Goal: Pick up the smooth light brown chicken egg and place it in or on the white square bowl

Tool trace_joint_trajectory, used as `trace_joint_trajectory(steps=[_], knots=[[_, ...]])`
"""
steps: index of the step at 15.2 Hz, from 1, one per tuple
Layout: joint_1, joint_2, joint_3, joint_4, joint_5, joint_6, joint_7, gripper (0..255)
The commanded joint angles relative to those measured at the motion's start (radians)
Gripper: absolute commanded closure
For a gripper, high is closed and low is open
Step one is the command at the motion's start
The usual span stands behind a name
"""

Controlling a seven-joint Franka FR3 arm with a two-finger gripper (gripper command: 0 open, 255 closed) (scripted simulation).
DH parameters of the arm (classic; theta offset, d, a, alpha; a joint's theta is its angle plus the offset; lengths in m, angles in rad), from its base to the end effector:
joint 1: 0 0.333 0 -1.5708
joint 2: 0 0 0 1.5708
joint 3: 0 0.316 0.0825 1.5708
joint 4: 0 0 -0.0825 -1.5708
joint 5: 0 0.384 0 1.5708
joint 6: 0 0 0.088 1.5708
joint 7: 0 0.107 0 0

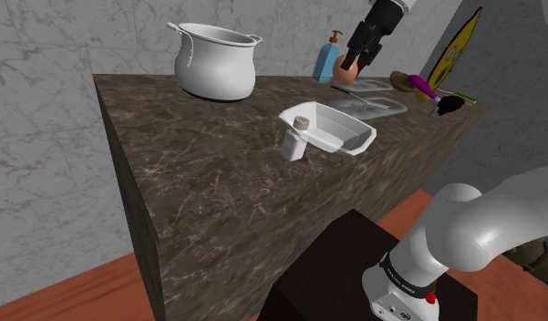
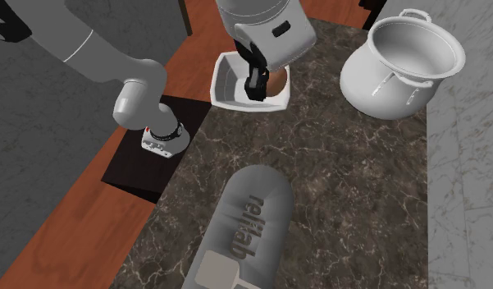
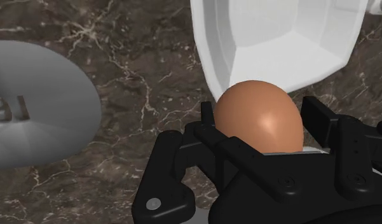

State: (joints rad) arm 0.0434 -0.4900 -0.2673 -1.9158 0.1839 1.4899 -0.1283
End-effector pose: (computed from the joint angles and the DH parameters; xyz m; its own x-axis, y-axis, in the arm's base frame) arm 0.3800 -0.0978 0.6826 0.9940 -0.0622 0.0902 -0.0332 -0.9555 -0.2930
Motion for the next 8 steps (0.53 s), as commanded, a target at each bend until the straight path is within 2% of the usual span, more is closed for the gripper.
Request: trace_joint_trajectory(steps=[1,8], knots=[[0.003,-0.048,0.035,-0.042,0.003,0.004,0.041,255],[0.02,-0.208,0.176,-0.17,0.051,0.009,0.199,255]])
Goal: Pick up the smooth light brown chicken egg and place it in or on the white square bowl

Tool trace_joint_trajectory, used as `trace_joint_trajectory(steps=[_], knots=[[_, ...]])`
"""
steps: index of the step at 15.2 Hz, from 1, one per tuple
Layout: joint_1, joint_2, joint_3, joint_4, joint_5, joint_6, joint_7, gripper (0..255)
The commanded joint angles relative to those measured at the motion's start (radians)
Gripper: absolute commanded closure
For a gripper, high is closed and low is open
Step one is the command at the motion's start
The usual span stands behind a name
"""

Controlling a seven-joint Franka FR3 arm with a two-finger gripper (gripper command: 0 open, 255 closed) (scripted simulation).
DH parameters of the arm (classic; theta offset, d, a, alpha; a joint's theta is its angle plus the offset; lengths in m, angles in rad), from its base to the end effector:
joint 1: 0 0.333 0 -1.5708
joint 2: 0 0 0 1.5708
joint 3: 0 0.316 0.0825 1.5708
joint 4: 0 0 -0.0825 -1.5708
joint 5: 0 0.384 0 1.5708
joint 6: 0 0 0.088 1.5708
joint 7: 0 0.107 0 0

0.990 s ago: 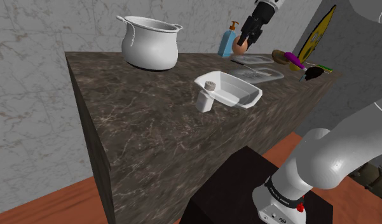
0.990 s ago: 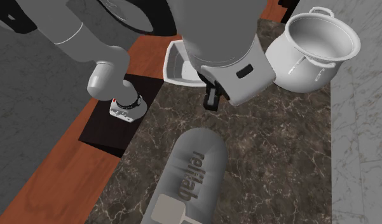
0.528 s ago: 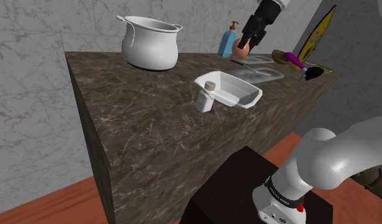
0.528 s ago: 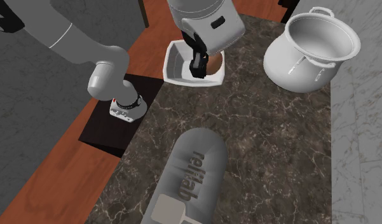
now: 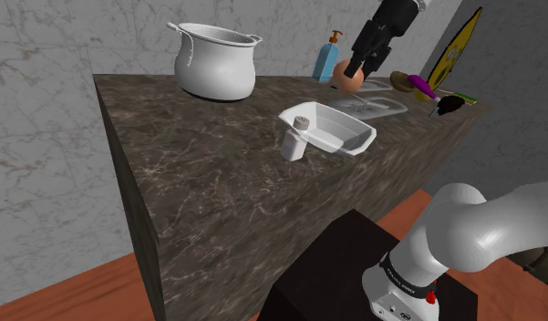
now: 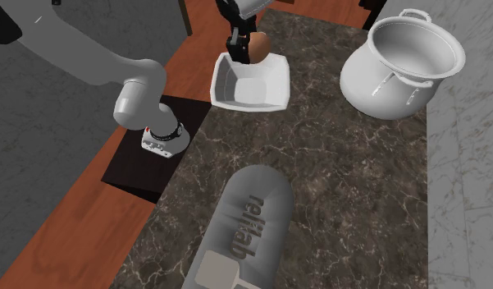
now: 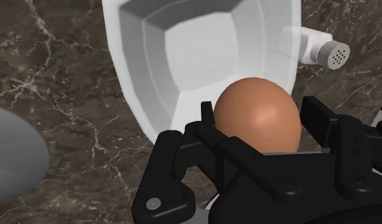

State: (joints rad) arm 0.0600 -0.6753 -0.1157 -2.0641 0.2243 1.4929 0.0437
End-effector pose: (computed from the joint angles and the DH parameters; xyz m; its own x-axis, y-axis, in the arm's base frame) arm 0.3287 -0.0103 0.6872 0.9939 -0.0622 0.0908 -0.0331 -0.9556 -0.2929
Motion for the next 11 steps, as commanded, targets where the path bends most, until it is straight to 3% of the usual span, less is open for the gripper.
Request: trace_joint_trajectory(steps=[1,11], knots=[[0.002,-0.028,0.025,-0.04,0.01,0.017,0.024,255],[-0.006,-0.079,0.029,-0.211,0.01,0.133,-0.006,255]])
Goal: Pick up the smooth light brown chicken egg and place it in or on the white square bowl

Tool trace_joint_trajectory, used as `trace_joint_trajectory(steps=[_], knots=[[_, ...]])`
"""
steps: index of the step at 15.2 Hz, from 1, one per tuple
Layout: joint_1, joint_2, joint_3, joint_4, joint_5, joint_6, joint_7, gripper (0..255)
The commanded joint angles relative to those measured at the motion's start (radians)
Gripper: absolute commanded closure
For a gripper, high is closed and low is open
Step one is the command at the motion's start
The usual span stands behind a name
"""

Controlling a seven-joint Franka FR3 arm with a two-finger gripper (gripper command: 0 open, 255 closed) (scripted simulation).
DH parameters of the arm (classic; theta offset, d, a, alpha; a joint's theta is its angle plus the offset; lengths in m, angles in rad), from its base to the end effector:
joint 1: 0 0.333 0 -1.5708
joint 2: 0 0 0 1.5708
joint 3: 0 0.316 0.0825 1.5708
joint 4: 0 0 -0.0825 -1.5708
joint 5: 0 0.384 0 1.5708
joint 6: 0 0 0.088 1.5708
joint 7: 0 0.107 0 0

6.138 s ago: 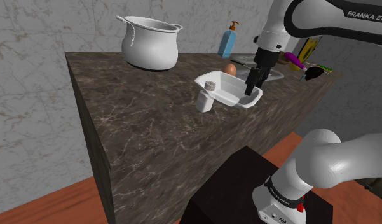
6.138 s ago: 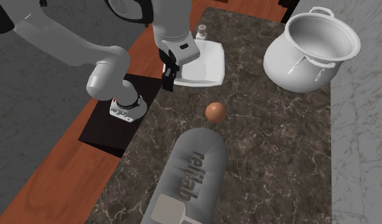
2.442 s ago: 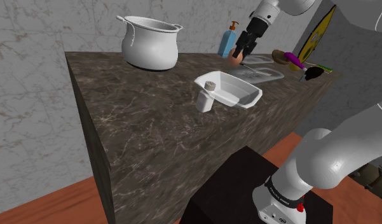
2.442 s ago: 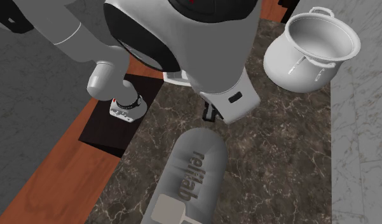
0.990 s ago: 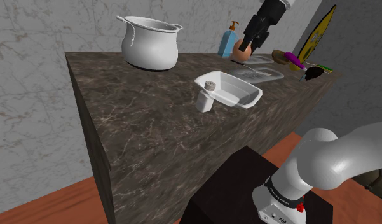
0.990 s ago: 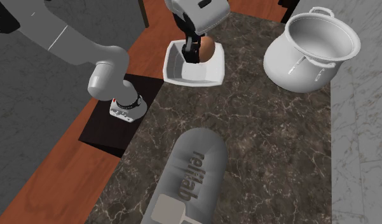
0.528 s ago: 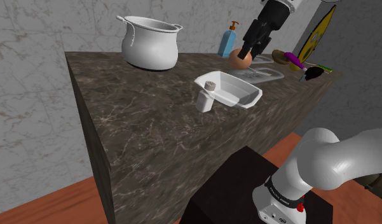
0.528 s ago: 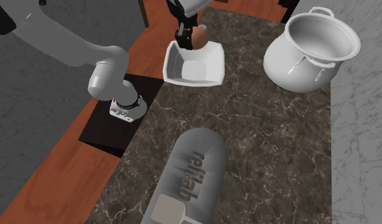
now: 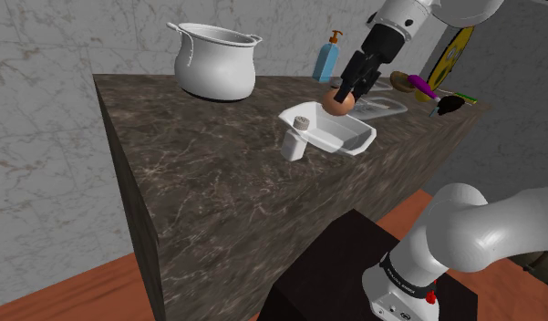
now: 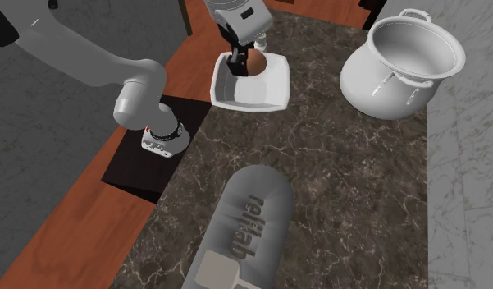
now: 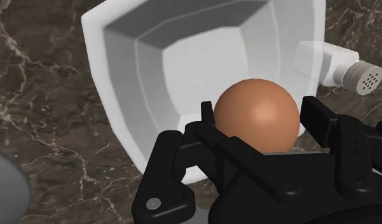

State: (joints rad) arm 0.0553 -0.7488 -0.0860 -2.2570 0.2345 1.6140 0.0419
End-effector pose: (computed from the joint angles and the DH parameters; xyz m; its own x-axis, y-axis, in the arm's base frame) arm 0.3226 0.0039 0.6330 0.9939 -0.0638 0.0897 -0.0350 -0.9556 -0.2924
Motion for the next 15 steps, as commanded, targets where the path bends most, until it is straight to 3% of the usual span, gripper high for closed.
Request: trace_joint_trajectory(steps=[1,11,12,15], knots=[[-0.002,-0.01,0.0,-0.034,0.0,0.024,-0.007,255],[-0.003,-0.018,0.001,-0.07,0.001,0.05,-0.014,255],[-0.003,-0.019,0.001,-0.07,0.001,0.05,-0.014,0],[-0.003,-0.019,0.001,-0.07,0.001,0.05,-0.014,0]])
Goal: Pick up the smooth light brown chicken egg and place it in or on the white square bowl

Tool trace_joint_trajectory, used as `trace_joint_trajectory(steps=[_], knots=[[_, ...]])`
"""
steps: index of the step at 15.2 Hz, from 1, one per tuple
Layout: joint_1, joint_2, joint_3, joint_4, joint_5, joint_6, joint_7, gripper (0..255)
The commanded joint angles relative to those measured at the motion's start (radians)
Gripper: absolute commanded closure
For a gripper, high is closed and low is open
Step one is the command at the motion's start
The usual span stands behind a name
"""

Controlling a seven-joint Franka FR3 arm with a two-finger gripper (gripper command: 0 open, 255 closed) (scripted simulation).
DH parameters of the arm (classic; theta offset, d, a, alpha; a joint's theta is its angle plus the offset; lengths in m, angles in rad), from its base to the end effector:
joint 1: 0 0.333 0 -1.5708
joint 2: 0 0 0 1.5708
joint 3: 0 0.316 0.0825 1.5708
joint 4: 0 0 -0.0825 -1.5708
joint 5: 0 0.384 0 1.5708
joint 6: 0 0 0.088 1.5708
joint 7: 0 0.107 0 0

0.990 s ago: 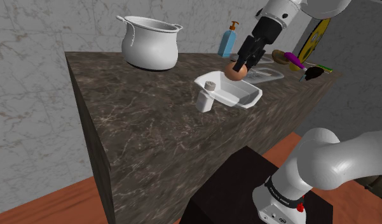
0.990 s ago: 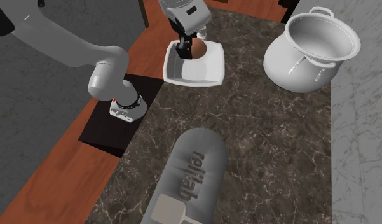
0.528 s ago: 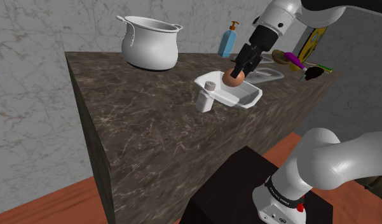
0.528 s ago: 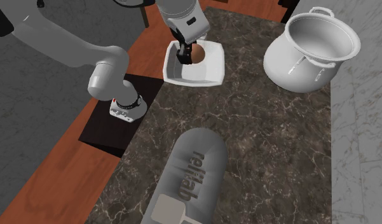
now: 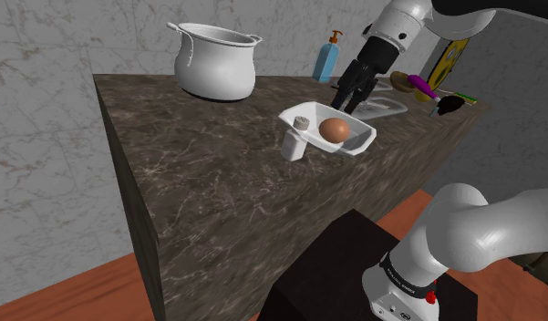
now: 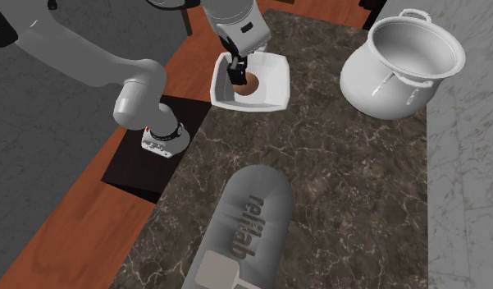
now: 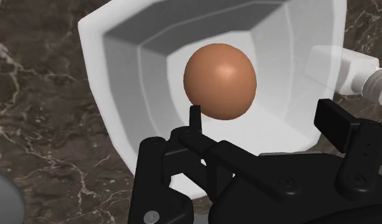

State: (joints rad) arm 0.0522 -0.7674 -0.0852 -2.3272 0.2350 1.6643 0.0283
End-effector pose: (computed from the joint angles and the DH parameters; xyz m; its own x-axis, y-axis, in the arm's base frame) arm 0.3223 0.0036 0.6102 0.9939 -0.0638 0.0902 -0.0348 -0.9556 -0.2926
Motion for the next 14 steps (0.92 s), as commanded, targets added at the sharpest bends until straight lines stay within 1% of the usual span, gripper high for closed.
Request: trace_joint_trajectory(steps=[1,2,6,14], knots=[[0.0,0.0,0.0,0.0,0.0,0.0,0.0,0],[0.0,0.0,0.0,0.0,0.0,0.0,0.0,0],[-0.001,0.027,-0.027,0.144,-0.015,-0.12,0.003,0],[-0.001,0.027,-0.027,0.144,-0.015,-0.12,0.003,0]])
